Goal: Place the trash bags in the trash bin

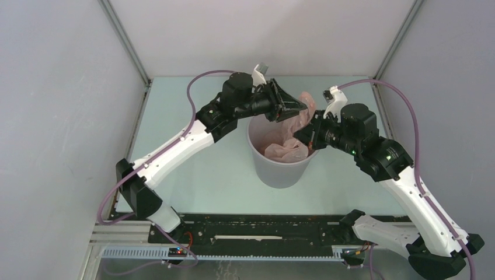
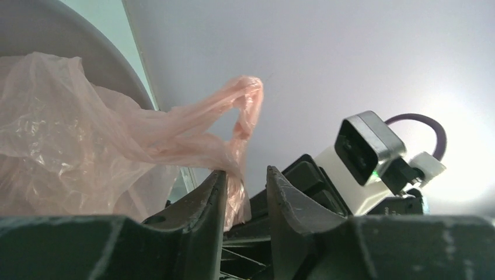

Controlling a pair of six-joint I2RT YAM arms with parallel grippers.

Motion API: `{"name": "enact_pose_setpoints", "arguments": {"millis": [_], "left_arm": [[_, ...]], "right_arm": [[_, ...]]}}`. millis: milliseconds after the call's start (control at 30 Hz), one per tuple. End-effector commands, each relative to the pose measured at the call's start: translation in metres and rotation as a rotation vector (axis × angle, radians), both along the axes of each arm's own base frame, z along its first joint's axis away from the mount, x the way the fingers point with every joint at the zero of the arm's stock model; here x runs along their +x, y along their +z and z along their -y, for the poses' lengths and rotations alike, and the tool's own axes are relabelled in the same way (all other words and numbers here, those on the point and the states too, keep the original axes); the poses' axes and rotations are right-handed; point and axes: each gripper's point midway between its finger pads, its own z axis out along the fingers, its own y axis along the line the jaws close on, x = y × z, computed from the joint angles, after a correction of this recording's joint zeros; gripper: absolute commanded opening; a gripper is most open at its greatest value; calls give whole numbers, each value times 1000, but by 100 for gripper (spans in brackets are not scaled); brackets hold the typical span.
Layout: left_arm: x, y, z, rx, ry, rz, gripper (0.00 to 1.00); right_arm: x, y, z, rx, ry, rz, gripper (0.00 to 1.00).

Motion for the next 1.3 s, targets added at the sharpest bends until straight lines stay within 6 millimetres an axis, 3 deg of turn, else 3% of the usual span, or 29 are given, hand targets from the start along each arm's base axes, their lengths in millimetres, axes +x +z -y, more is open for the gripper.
{"name": "enact_pose_setpoints", "arguments": {"millis": [0, 167, 233, 300, 467, 533, 700, 800, 1000, 1167, 1267], "left_arm": [[-3, 17, 5, -25, -35, 53, 34], [-8, 6, 2, 27, -53, 54, 44], [-8, 2, 2, 28, -51, 36, 43], [-8, 2, 5, 17, -56, 37, 35], [-8, 8, -1, 25, -50, 83, 4], [-8, 4, -9, 55, -44, 105, 0], [-17, -1, -17, 52, -92, 134, 0], [-24, 1, -20, 33, -109, 148, 0], [-32, -4, -26, -26, -93, 124, 0], [-37, 7, -29, -37, -108, 173, 0], [-38, 5, -31, -26, -108, 174, 0]], "right_arm": [[2, 1, 0, -17, -4, 27, 0], [6, 3, -5, -3, -2, 27, 0], [6, 3, -8, -1, 7, 26, 0], [5, -1, -8, -13, 6, 16, 0], [0, -7, -2, -32, -28, -12, 9], [-3, -7, 0, -38, -24, -7, 18], [-18, -2, 20, -55, -44, 14, 58], [-28, 1, 38, -56, -84, 23, 72], [-23, 7, 75, -125, -216, 65, 77], [-12, 32, 79, -90, -270, 84, 78], [0, 56, 77, -35, -315, 102, 79]]}}
